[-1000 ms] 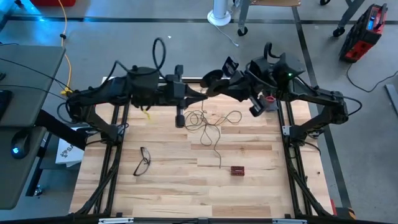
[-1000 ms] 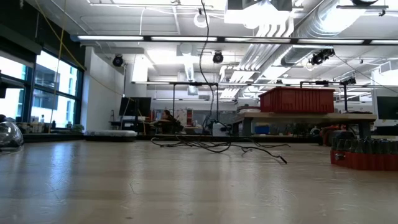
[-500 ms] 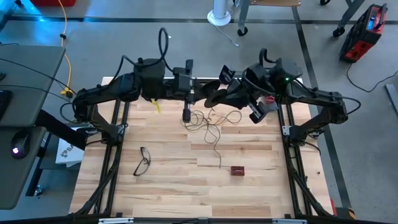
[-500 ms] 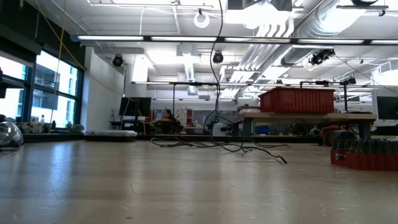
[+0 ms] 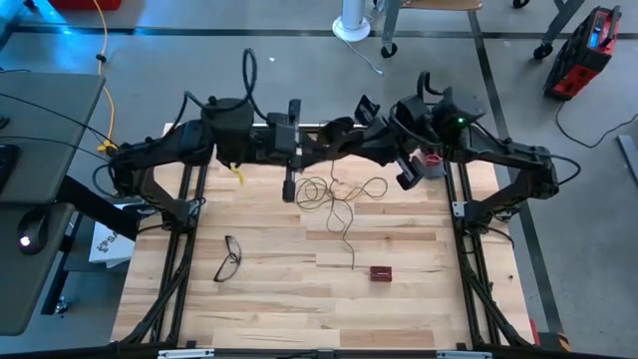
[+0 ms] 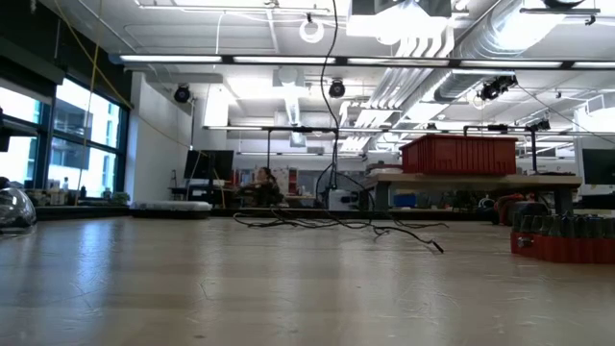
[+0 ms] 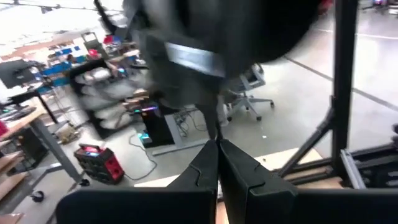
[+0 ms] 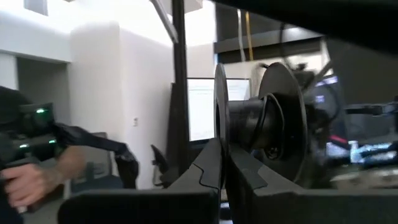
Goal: Coil cords
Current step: Coil the black wire into the spool
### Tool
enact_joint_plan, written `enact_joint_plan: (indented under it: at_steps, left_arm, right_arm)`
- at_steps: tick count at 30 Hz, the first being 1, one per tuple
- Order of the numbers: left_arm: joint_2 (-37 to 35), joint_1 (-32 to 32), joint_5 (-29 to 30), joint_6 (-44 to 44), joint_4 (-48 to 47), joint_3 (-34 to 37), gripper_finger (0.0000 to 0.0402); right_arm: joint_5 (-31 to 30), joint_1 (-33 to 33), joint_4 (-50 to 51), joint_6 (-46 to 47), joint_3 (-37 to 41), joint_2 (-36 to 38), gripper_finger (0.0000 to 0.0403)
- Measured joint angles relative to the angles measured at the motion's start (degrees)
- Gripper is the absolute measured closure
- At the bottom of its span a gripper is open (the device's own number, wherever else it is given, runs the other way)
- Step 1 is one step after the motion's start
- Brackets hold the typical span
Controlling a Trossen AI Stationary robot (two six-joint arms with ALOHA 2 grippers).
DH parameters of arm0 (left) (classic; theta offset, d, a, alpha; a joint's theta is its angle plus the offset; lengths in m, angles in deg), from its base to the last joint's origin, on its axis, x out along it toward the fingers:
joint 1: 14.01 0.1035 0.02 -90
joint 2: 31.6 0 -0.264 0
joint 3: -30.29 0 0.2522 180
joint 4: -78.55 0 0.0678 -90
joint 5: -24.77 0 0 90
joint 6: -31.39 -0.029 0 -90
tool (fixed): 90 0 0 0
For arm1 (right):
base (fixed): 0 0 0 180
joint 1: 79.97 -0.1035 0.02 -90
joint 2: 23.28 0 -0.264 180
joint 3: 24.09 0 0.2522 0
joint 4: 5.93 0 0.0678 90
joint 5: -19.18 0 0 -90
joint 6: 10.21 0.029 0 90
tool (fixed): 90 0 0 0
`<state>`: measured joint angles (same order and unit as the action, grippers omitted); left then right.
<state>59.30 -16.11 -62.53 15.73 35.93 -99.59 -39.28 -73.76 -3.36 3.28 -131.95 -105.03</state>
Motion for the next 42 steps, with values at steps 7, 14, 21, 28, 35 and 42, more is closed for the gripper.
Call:
enact_joint_plan:
  at_steps: [7,14,21,28,35,42]
  left_arm:
    - [0.6,-1.5,0.6,-0.1,-0.7,0.1,0.0401]
    - [-0.2,-0.4,4.4,-3.5,-1.2,0.1,0.0401]
    - [-1.2,-0.2,4.5,-3.8,-1.7,0.1,0.0401]
    - [-3.2,-1.6,6.7,-3.3,-3.5,0.0,0.0401]
    - [-3.5,-3.2,7.8,-2.6,-4.6,0.0,0.0401]
    - [-1.4,-2.6,8.3,-2.5,-7.7,0.1,0.0401]
  right_arm:
    - [-1.1,0.3,1.2,-2.1,0.0,0.0,0.0403]
    - [4.2,0.3,1.7,2.3,0.0,0.1,0.0403]
    - [6.4,1.3,6.5,3.4,0.0,1.3,0.0403]
    - [6.0,3.9,9.2,2.5,0.0,3.0,0.0403]
    - [6.0,6.1,9.7,1.9,0.0,3.1,0.0403]
    - [5.5,6.2,6.7,1.7,0.0,3.1,0.0403]
